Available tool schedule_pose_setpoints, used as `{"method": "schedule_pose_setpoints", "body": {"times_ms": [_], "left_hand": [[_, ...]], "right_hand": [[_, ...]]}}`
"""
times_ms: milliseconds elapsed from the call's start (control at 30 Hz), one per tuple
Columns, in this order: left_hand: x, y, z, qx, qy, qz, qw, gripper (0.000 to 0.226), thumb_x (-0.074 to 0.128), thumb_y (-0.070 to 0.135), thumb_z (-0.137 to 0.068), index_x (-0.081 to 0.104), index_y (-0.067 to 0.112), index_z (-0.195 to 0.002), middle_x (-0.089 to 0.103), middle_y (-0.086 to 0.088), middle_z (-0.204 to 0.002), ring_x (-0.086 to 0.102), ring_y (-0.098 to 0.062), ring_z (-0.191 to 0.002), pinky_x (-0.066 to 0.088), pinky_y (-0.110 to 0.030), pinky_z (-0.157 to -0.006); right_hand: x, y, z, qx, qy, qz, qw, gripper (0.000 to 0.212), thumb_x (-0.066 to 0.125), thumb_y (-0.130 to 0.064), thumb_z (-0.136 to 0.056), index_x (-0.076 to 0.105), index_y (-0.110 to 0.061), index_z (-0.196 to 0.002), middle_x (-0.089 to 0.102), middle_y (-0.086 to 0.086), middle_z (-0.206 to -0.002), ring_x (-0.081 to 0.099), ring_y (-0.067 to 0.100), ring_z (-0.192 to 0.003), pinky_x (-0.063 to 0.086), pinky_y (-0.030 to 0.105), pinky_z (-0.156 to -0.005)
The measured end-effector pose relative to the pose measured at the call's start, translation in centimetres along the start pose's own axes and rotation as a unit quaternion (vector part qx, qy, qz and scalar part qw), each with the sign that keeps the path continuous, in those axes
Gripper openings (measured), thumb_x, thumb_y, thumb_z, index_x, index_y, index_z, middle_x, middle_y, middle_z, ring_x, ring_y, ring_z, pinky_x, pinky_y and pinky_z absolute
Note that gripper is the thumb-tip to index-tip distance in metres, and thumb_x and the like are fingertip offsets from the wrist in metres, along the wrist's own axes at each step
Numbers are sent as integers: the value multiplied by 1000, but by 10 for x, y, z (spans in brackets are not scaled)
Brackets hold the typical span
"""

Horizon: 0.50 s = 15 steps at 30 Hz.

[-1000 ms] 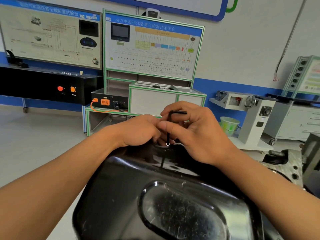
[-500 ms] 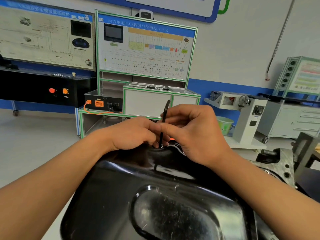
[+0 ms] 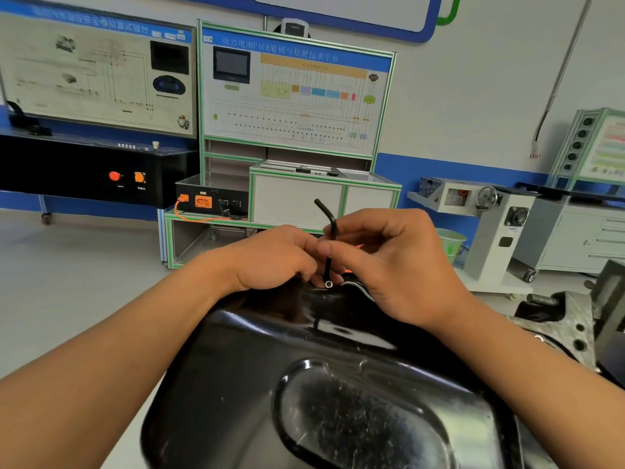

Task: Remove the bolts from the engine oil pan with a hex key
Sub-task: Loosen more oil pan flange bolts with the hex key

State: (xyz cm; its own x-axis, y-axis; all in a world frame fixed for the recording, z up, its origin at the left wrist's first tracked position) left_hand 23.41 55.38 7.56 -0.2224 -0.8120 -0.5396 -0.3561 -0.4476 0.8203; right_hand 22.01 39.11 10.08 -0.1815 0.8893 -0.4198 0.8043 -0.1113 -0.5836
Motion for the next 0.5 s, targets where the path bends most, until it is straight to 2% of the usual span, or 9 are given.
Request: {"method": "schedule_pose_setpoints", "body": {"times_ms": [100,200,267,333,433,500], "left_hand": [[1,-2,-1,-5,5,11,1000,53,43,-22,-78,74,20,-82,76,7,-76,70,-4,-77,50,-13,-73],[1,-2,-1,-5,3,13,1000,53,42,-21,-78,75,20,-83,77,6,-80,71,-4,-79,50,-12,-73],[0,-1,0,-2,2,8,1000,57,44,-20,-78,78,26,-74,77,7,-79,70,-4,-78,50,-12,-73],[1,2,1,3,-1,-4,1000,62,44,-18,-79,77,32,-63,75,12,-71,69,0,-69,48,-8,-66],[2,7,4,5,-4,-21,1000,65,46,-16,-81,73,36,-53,68,18,-56,60,8,-52,41,-4,-52],[2,8,5,3,-5,-34,999,64,47,-14,-82,72,37,-51,65,18,-53,58,9,-49,40,-3,-49]], "right_hand": [[-2,2,1,-1,29,-9,1000,12,80,-4,-81,77,-12,-91,78,0,-82,75,11,-76,63,33,-73],[-2,-1,3,-18,23,-14,999,14,80,-6,-82,77,-16,-91,78,-1,-82,75,11,-76,63,33,-73],[-1,-2,3,-18,8,-22,1000,17,79,-5,-82,76,-21,-89,78,-1,-82,75,13,-75,63,34,-73],[0,-1,3,-15,-8,-20,1000,18,78,-3,-83,76,-19,-90,78,1,-82,75,15,-75,63,36,-73],[1,-2,3,-31,-28,9,999,20,77,-3,-85,76,-20,-95,77,-6,-82,73,6,-74,61,26,-71],[1,-3,3,-45,-37,28,998,19,76,-4,-87,77,-19,-98,77,-8,-83,72,4,-74,59,23,-70]]}}
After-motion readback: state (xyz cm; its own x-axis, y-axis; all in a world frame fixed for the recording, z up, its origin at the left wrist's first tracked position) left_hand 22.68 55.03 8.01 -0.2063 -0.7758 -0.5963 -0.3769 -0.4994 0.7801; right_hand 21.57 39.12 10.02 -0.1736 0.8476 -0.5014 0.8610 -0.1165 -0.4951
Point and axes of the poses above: each hand's wrist, its own z-axis away from the middle knuckle, its own x-axis out of the palm, y = z × x, the point moved 3 cm from there along -z, towards the middle knuckle
